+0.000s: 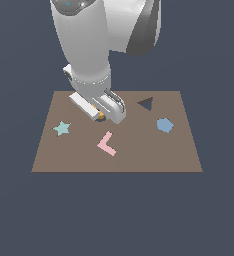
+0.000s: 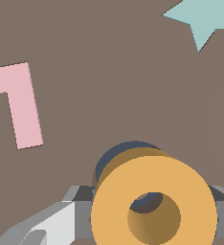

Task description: Insert a designated object into the corresponding slot on a board.

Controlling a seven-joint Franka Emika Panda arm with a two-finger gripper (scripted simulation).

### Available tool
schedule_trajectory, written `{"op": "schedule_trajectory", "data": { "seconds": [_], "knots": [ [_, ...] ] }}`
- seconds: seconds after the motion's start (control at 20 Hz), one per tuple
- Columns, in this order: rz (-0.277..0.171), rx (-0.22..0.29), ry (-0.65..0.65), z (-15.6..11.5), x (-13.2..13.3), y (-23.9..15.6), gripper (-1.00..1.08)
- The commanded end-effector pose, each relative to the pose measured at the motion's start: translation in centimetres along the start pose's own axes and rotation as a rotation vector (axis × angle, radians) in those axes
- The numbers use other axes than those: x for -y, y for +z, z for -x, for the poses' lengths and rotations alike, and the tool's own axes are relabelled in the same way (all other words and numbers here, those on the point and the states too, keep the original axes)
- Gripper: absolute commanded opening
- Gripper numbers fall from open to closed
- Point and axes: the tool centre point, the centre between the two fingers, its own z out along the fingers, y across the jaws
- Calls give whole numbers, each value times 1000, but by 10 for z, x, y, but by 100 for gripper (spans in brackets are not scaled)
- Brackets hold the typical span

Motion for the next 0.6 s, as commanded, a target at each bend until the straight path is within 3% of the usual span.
{"op": "schedule_trajectory", "data": {
  "seconds": [0.0, 0.55],
  "knots": [
    [0, 0, 20, -1, 3, 0, -100],
    [0, 0, 26, -1, 3, 0, -100]
  ]
}}
